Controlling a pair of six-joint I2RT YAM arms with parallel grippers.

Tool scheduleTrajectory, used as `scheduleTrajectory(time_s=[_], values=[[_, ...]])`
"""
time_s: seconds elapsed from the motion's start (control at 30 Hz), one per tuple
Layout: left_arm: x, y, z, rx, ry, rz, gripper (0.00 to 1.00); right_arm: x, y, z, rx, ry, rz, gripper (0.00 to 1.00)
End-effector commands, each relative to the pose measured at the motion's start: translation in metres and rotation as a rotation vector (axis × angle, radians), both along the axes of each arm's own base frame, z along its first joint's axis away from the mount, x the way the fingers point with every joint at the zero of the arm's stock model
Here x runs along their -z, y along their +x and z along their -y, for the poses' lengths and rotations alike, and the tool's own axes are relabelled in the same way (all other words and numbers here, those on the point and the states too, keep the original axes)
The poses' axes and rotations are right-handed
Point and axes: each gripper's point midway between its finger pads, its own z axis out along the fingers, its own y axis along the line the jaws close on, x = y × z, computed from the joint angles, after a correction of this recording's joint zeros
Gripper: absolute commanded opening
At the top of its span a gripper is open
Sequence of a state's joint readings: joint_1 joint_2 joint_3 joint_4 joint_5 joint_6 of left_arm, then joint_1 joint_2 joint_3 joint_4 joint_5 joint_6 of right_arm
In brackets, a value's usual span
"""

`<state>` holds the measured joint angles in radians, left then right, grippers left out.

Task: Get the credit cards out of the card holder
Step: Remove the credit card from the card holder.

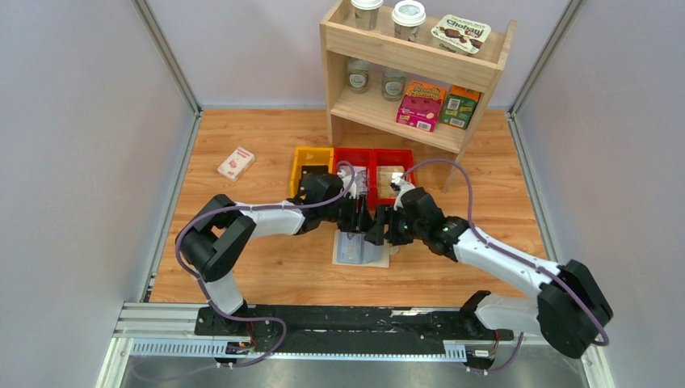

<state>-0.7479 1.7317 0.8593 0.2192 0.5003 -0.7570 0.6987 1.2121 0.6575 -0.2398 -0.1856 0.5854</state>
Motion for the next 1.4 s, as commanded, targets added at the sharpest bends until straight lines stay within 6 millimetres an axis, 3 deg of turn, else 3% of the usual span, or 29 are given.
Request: scheduleTrajectory(time_s=[0.0,0.23,0.3,0.4,0.6,0.73,0.87,1.0,1.17,1.37], values=[[-0.013,-0.002,0.025,0.074,-0.056,0.002,0.5,-0.03,0.015,0.018,0.095,0.014,0.151,0.71],[0.006,-0.001,0.042,0.116,-0.004,-0.042,0.5,-0.033,0.01,0.024,0.095,0.038,0.163,0.68],[0.006,0.002,0.04,0.113,0.021,-0.028,0.5,-0.033,0.009,0.021,0.082,0.054,0.155,0.64],[-0.012,0.008,0.034,0.098,0.039,0.039,0.52,-0.037,0.006,0.014,0.05,0.097,0.159,0.59],[-0.058,0.036,0.005,-0.014,0.054,0.155,0.55,-0.045,0.002,-0.003,-0.028,0.179,0.164,0.49],[-0.065,0.053,-0.037,-0.139,0.158,0.225,0.55,-0.038,0.001,-0.014,-0.053,0.211,0.121,0.43],[-0.058,0.045,-0.078,-0.216,0.28,0.244,0.53,-0.033,0.006,-0.029,-0.073,0.25,0.085,0.41],[-0.045,0.021,-0.099,-0.238,0.313,0.191,0.48,-0.018,0.012,-0.039,-0.056,0.267,0.03,0.4],[-0.029,0.004,-0.094,-0.219,0.264,0.107,0.45,0.007,0.018,-0.046,-0.014,0.268,-0.055,0.36],[-0.016,-0.003,-0.069,-0.157,0.218,0.029,0.43,0.033,0.021,-0.044,0.037,0.217,-0.127,0.35]])
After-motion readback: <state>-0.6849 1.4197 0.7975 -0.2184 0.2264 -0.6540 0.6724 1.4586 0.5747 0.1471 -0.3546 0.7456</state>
